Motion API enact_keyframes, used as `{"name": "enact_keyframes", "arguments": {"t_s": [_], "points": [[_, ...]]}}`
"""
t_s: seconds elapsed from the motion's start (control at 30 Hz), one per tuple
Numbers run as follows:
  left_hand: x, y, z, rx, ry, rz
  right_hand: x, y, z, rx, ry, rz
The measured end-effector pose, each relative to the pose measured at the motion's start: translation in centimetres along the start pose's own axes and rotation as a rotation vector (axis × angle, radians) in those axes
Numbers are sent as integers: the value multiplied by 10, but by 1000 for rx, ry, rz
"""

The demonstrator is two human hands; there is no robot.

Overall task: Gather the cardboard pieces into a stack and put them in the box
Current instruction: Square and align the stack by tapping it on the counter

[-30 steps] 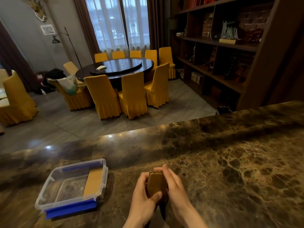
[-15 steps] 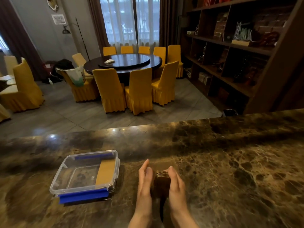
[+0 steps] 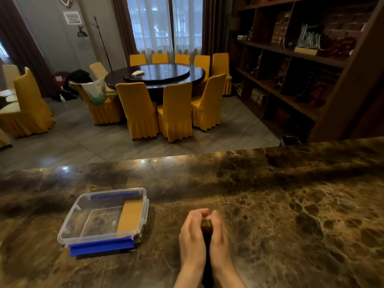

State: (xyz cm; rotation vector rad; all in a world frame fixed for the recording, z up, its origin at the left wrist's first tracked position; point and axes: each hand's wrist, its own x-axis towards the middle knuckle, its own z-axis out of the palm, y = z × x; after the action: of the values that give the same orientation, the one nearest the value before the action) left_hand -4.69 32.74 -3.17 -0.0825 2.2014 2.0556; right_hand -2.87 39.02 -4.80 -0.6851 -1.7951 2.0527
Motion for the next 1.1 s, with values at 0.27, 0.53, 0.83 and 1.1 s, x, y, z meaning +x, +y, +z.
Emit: {"name": "enact_keyframes", "arguments": {"t_s": [0.27,0.53,0.83,1.1], "points": [[3,-1,5,-33,20,-3,1,8,-1,-32,-3,-25],[-2,-19,-53,-19,-356,-20,5,14,-1,-22,15,-52],[-15,-19,-49,650,-207,281,-1,8,-8,-22,8,-81],[-3,34,-61,1251,-320,508,2,-18,-17,-254,-46,-356]]}}
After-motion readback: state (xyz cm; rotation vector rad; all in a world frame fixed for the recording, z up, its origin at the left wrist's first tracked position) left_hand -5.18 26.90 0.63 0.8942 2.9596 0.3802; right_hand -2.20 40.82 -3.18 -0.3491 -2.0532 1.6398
